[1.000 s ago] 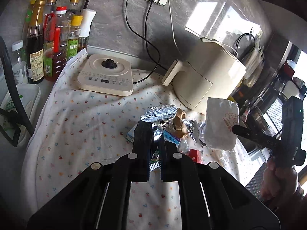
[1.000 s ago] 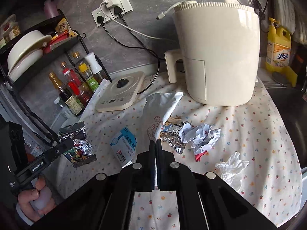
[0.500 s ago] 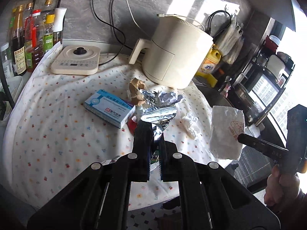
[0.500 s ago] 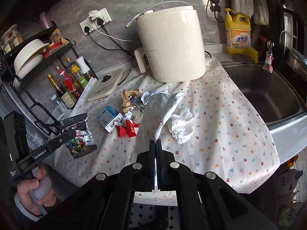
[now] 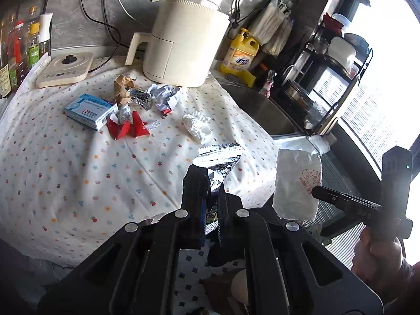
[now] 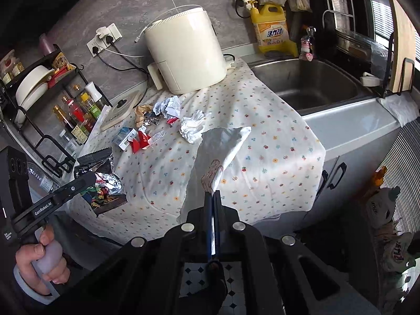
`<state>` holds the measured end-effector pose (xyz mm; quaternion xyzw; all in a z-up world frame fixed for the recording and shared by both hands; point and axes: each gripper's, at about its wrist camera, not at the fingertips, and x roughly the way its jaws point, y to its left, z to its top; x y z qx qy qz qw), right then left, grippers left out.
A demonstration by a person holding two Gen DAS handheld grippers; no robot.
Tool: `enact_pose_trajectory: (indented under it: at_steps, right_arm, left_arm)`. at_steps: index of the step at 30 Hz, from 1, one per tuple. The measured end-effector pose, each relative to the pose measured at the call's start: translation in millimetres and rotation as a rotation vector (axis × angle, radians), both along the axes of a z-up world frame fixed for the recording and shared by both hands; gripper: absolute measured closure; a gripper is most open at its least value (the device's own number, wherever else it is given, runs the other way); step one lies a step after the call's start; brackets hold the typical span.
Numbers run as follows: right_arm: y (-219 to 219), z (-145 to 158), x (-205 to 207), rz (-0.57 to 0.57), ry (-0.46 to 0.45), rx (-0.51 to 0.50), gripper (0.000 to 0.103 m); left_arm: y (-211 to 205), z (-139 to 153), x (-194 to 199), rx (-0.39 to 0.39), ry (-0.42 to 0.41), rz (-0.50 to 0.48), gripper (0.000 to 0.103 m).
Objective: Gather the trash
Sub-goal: 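Carry the wrapper and white paper bag with both grippers over the bin, then open both grippers over the bin to drop the wrapper and bag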
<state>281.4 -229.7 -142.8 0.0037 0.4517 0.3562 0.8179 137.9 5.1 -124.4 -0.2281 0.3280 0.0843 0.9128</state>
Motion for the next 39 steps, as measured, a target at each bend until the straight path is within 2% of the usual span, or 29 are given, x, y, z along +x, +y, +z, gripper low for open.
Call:
enact_pose_trajectory:
  at_steps: [5, 9, 19, 25, 33, 35, 36, 37, 39]
  right_arm:
    - [-53.5, -20.6, -14.3, -0.086, 0.043, -0.011, 0.101]
    - [-94.7, -44.5, -29.0, -0.154, 0.073, -0.057, 0.100]
    - [-214.0, -109.6, -74.0, -0.383, 0.210, -0.138, 0.100]
    - [-255.8, -134.4, -93.9, -0.470, 0.259, -0.137, 0.100]
    - [-291.4, -173.6, -106.3, -0.580, 0.353, -0.164, 0.096]
    - [-298.2, -174.9, -109.8, -0.596, 0.359, -0.156, 0.089]
    - [-302.6, -173.2, -111.8, -0.610, 0.348, -0.155, 0.063]
    - [-306.5, -169.0, -114.6, -0.629, 0.321, -0.153, 0.045]
    - [-312.9, -165.4, -116.8, -0.634, 0.304, -0.152, 0.045]
  left_arm:
    - [-42.8, -6.2, 3.3, 0.010, 0.022, -0.087, 0.096]
    - [-77.1, -18.0, 7.6, -0.008, 0.031, -0.156, 0.096]
    - [-177.7, -78.5, 19.8, -0.060, 0.159, -0.399, 0.096]
    - [-227.4, -95.2, 25.9, -0.052, 0.205, -0.514, 0.096]
    - [-266.5, -108.4, 31.7, -0.022, 0.260, -0.605, 0.096]
    - [-273.0, -111.4, 32.5, -0.020, 0.270, -0.619, 0.096]
    - [-276.1, -112.9, 33.0, -0.021, 0.274, -0.625, 0.096]
    - [-279.2, -114.7, 34.0, -0.023, 0.278, -0.632, 0.096]
    - [-285.3, -117.9, 36.3, -0.025, 0.283, -0.646, 0.096]
